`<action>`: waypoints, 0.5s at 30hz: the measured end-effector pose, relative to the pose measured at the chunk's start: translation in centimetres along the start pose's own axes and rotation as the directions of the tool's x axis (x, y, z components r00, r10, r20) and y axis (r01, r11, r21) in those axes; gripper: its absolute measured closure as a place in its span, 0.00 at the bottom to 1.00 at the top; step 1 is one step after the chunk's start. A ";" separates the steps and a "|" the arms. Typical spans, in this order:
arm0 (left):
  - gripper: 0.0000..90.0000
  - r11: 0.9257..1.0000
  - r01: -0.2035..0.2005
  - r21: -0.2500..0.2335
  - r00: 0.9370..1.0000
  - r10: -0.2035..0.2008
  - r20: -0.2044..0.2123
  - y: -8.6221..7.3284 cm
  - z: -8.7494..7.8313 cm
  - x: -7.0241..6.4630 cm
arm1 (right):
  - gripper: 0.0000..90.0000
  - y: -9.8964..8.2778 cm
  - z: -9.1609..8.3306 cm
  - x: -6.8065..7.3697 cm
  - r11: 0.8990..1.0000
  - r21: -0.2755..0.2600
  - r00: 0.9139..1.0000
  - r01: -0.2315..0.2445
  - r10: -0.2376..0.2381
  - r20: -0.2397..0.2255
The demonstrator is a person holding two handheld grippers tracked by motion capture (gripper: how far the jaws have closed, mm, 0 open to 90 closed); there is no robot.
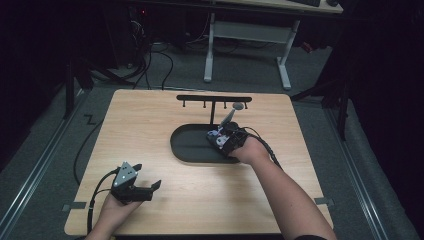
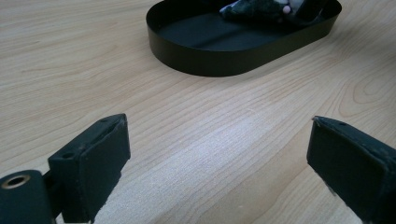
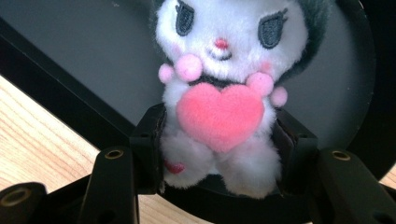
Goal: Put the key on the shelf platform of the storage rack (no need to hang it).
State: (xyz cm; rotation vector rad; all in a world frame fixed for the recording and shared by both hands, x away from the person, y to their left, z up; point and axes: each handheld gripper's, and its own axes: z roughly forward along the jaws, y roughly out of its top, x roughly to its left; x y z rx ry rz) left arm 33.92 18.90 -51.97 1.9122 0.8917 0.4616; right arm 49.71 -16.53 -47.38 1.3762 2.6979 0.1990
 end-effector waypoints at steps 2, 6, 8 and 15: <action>0.07 1.000 0.000 0.000 1.000 0.000 0.000 0.0 0.0 0.0 | 0.49 0.0 0.1 0.0 1.000 0.005 1.000 0.003 -0.003 0.006; 0.07 1.000 0.001 0.002 1.000 -0.001 0.000 0.0 0.0 0.0 | 0.45 0.0 0.3 0.2 1.000 0.003 1.000 0.003 -0.003 0.005; 0.07 1.000 0.000 0.002 1.000 0.000 0.000 0.0 0.0 0.0 | 0.41 0.0 0.2 0.1 1.000 0.002 1.000 -0.002 0.002 0.006; 0.07 1.000 0.001 0.003 1.000 -0.001 0.000 0.0 0.0 0.0 | 0.36 -0.1 -0.1 0.1 1.000 -0.008 1.000 -0.005 0.005 0.007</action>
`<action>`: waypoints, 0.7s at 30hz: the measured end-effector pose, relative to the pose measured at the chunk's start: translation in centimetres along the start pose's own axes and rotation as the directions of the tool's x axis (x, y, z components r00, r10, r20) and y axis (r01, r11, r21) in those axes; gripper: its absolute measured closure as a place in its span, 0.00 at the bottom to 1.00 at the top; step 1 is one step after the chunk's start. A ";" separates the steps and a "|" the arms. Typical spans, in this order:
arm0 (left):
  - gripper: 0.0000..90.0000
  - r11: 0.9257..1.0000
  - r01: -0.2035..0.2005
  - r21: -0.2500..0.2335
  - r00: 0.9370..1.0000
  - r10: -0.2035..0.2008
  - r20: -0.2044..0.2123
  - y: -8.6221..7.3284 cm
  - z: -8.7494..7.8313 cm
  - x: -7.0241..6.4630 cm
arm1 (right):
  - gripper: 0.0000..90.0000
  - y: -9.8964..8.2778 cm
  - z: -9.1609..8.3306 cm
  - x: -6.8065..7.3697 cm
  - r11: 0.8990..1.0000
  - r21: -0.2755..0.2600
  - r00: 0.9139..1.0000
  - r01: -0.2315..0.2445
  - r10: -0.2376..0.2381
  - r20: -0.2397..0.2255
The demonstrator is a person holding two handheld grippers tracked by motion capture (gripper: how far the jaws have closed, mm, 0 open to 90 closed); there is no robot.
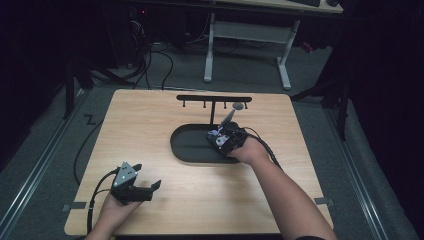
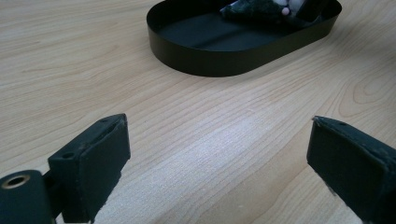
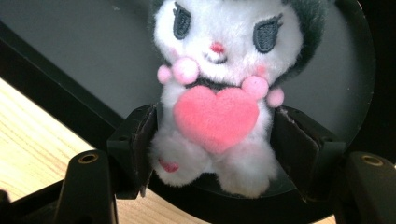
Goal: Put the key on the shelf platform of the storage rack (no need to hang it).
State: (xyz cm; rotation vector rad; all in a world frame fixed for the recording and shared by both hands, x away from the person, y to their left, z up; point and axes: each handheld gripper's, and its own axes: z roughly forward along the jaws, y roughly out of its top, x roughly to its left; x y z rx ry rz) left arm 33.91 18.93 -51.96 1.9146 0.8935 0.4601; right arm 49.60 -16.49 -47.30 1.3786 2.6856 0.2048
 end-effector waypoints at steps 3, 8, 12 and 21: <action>0.07 1.000 -0.001 -0.002 1.000 0.001 -0.001 0.0 0.0 0.0 | 0.35 -0.1 -0.1 0.0 1.000 0.000 1.000 0.002 -0.002 -0.001; 0.07 1.000 -0.001 -0.002 1.000 0.001 0.000 0.0 0.0 0.0 | 0.35 -0.1 -0.5 0.1 1.000 -0.008 1.000 0.006 -0.006 -0.004; 0.07 1.000 -0.006 -0.003 1.000 0.006 0.005 0.0 0.1 -0.1 | 0.33 -0.2 -0.8 0.0 1.000 -0.025 1.000 0.002 -0.002 0.000; 0.07 1.000 -0.005 -0.004 1.000 0.005 0.005 0.0 0.0 -0.1 | 0.30 -0.4 -1.8 -0.1 0.999 -0.045 1.000 0.006 -0.006 0.008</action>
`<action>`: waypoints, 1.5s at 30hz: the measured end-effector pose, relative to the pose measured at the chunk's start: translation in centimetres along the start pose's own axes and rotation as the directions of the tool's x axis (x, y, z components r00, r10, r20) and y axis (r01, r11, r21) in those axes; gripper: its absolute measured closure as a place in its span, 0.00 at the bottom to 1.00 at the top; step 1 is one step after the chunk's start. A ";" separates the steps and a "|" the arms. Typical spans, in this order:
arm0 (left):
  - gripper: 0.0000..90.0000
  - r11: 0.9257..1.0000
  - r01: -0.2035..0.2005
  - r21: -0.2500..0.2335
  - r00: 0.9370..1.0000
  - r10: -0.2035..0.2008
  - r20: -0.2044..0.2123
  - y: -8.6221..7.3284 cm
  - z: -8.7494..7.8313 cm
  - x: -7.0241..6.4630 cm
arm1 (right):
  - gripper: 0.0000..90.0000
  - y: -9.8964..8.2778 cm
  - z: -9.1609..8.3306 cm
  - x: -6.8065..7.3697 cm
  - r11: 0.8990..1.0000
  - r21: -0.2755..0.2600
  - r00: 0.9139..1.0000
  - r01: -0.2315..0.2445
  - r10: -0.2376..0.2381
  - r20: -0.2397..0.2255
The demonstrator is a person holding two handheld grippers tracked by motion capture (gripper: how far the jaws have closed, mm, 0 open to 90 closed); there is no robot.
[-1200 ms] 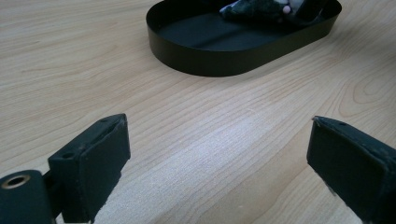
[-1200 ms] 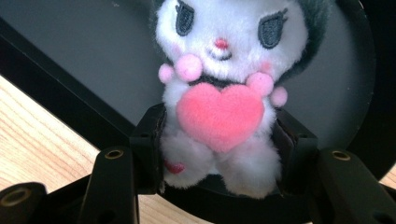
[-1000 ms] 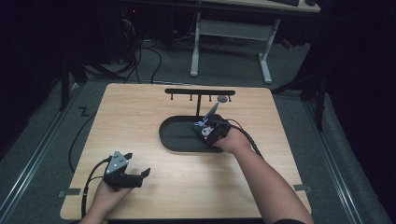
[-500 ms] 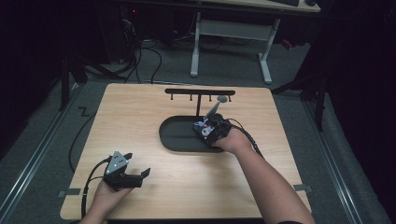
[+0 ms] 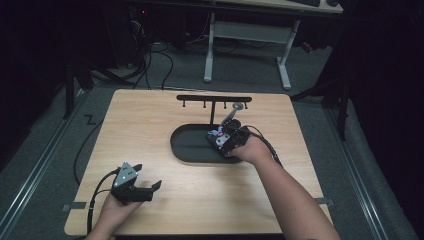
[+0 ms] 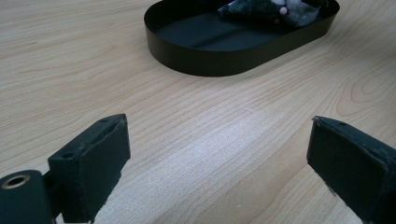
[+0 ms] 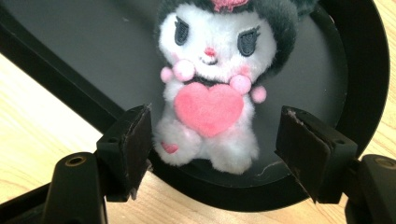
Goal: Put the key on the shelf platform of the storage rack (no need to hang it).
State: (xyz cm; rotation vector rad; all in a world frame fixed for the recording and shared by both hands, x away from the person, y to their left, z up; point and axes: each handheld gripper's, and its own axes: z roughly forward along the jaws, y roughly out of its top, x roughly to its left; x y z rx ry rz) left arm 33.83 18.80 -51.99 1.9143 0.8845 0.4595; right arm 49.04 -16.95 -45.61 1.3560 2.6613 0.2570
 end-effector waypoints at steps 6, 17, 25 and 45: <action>0.07 1.000 -0.005 0.002 1.000 0.005 0.002 0.0 0.1 -0.1 | 0.30 -0.4 -0.7 0.3 1.000 -0.006 1.000 -0.003 0.003 0.000; 0.07 1.000 -0.009 0.008 1.000 0.009 0.004 0.0 0.2 -0.2 | 0.30 -2.3 -1.7 0.1 1.000 -0.019 1.000 -0.007 0.007 -0.001; 0.07 1.000 -0.010 0.015 1.000 0.010 0.005 0.0 0.3 -0.2 | 0.31 -4.0 -2.3 -0.1 0.999 -0.041 1.000 -0.015 0.015 0.000; 0.07 1.000 -0.005 0.012 1.000 0.005 -0.006 0.0 0.2 0.0 | 0.30 -9.1 -3.0 0.1 0.995 -0.100 0.999 -0.029 0.027 -0.022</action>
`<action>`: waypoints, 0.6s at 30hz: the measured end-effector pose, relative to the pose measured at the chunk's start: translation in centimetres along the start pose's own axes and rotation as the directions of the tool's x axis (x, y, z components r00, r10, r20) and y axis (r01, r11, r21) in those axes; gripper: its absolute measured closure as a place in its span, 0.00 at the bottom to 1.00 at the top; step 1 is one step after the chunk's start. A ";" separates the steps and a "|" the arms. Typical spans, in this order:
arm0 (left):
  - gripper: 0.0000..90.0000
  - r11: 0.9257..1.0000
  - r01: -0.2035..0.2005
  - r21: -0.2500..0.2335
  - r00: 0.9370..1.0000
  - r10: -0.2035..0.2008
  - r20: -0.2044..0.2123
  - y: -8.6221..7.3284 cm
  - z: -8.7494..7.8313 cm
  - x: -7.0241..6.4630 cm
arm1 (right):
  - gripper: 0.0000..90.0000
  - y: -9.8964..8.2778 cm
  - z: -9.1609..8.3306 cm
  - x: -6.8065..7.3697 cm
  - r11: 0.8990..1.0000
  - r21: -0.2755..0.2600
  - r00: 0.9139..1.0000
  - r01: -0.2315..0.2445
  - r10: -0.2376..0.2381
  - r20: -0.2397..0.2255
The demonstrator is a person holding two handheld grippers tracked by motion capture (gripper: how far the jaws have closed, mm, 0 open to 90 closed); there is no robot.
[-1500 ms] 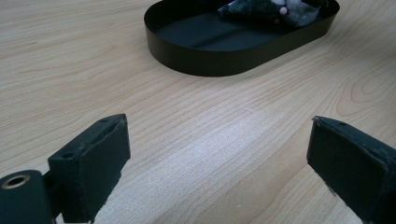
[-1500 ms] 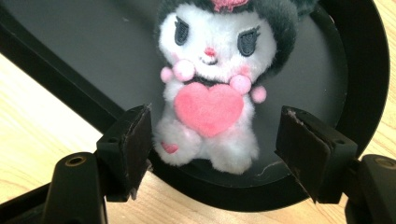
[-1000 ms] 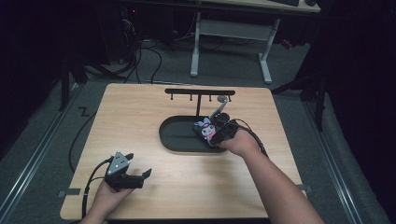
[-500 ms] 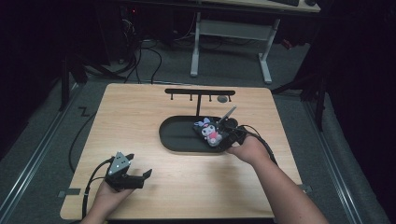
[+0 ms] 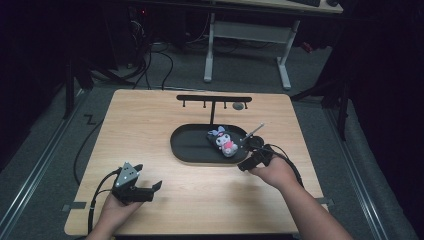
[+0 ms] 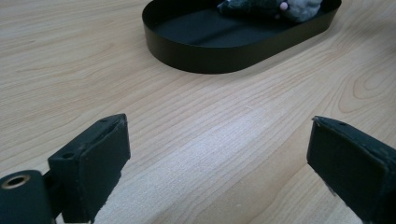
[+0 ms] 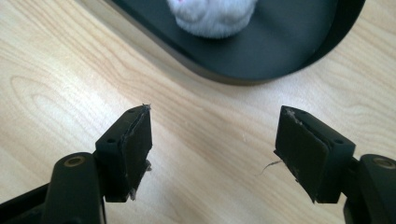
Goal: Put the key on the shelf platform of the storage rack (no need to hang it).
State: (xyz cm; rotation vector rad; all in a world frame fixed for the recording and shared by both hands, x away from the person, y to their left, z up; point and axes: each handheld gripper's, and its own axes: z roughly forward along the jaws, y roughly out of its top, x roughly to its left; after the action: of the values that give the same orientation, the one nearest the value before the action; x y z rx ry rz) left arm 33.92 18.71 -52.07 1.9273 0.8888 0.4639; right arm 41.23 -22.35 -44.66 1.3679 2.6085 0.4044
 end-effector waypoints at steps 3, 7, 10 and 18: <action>0.07 1.000 0.001 0.000 1.000 -0.001 0.000 0.0 0.0 0.0 | 0.29 -0.9 -0.3 -0.1 1.000 -0.023 1.000 -0.014 0.014 -0.006; 0.07 1.000 -0.004 0.002 1.000 0.004 0.005 0.0 0.1 -0.2 | 0.29 -2.2 -0.6 -0.1 0.998 -0.052 1.000 -0.024 0.024 -0.012; 0.07 1.000 -0.002 -0.001 1.000 0.002 0.004 0.0 0.1 -0.2 | 0.28 -3.1 -0.6 0.1 0.998 -0.069 1.000 -0.014 0.013 -0.008; 0.07 1.000 -0.005 0.008 1.000 0.005 0.004 0.0 0.1 -0.2 | 0.26 -5.3 0.0 0.8 0.991 -0.135 1.000 -0.012 0.012 0.003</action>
State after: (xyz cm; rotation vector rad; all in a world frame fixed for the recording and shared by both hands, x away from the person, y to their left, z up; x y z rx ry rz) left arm 33.80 18.53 -52.11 1.9376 0.8850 0.4594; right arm 36.66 -24.61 -46.36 1.3396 2.5199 0.5679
